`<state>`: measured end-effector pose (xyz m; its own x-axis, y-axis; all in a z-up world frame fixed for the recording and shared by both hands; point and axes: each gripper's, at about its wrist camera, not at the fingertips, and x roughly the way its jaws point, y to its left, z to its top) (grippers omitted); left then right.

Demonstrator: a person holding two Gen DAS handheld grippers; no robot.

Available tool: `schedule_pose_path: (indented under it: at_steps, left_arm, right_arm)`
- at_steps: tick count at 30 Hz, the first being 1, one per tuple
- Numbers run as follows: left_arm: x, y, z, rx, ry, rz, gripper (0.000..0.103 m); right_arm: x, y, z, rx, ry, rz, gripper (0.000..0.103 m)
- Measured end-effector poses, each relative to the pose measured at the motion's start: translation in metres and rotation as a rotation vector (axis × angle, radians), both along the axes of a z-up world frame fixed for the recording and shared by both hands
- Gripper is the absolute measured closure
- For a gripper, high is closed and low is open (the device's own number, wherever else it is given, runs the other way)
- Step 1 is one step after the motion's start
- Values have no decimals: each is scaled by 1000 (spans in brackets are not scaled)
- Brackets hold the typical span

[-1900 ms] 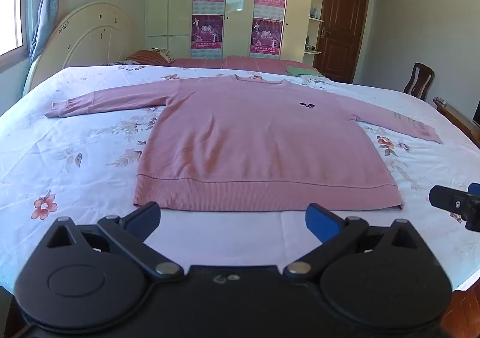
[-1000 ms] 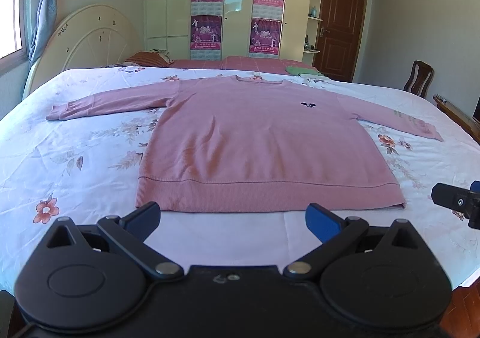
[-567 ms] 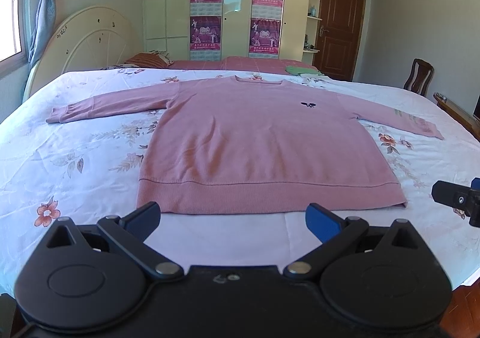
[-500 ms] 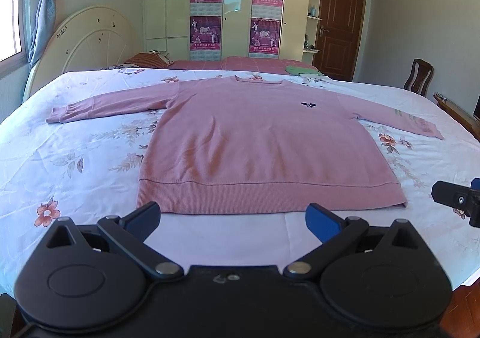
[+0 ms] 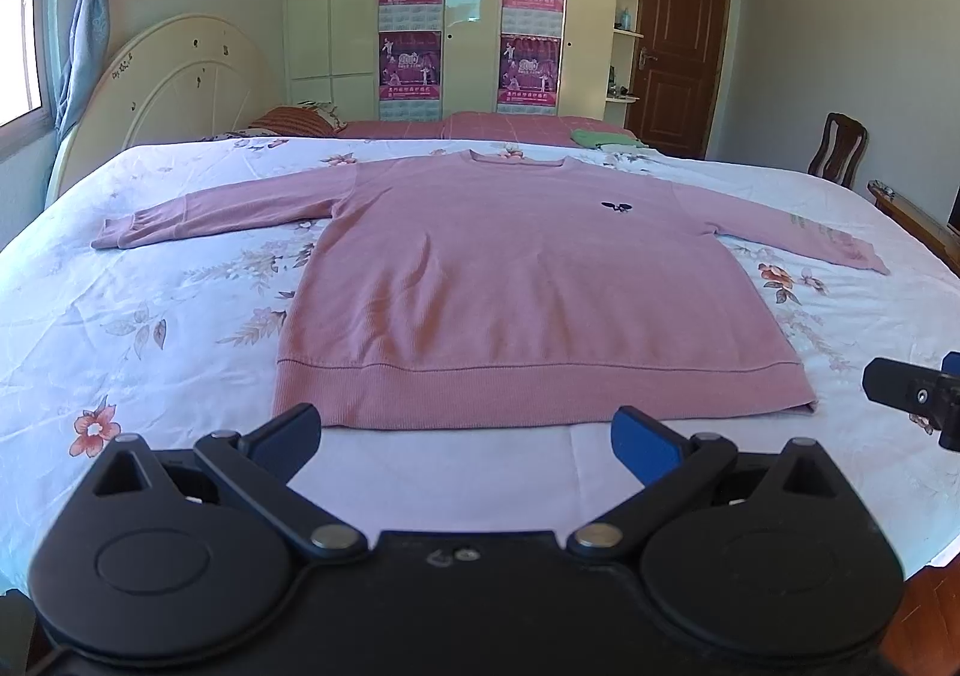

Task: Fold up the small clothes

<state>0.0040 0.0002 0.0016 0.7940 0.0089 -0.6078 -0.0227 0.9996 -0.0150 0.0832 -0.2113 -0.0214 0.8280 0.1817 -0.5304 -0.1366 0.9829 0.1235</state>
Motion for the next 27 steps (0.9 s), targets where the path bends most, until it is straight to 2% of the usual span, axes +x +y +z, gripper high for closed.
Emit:
schedule_pose_path:
  at_steps: [27]
  left_arm:
    - [3, 0, -5, 3, 10, 3, 0]
  right_arm:
    - [3, 2, -2, 2, 9, -5, 0]
